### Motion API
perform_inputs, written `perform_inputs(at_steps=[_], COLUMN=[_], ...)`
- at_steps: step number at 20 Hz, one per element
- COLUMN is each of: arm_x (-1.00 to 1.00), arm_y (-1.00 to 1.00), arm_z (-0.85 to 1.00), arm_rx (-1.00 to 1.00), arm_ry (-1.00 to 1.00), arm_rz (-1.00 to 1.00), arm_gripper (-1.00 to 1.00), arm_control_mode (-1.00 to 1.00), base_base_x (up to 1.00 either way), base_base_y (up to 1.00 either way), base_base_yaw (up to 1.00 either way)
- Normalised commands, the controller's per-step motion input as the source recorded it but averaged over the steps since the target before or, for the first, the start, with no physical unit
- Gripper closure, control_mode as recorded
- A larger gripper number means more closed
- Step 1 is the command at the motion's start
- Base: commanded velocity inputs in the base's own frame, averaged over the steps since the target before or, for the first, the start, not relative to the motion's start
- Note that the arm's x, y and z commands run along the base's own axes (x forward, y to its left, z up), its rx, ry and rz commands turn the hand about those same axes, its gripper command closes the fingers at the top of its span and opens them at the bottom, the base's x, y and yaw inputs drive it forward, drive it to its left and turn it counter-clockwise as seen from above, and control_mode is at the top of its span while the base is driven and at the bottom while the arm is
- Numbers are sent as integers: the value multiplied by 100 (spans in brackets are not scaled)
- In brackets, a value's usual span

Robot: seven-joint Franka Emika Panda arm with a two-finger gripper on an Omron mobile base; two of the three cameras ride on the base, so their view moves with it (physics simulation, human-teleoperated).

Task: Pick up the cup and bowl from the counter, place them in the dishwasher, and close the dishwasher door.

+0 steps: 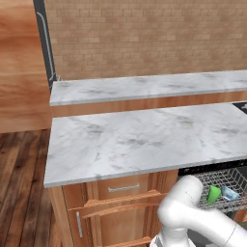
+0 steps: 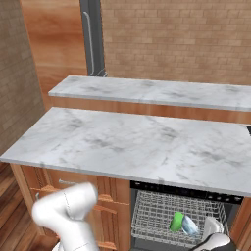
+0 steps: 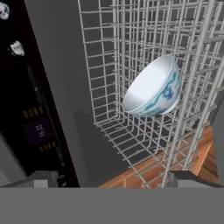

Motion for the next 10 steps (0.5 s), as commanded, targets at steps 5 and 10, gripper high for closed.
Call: perform_inputs(at_steps=[5, 10], arm_x=[-37, -32], arm_y=[57, 48], arm_z=[0, 0], arm_rx=[-30, -32], arm_ry=[-20, -25], arm_rz=[-3, -10], arm_gripper=[-100, -100], arm_control_mode=[-100, -100], base_base_x=[0, 0], base_base_y=[0, 0], base_base_yaw=[0, 0])
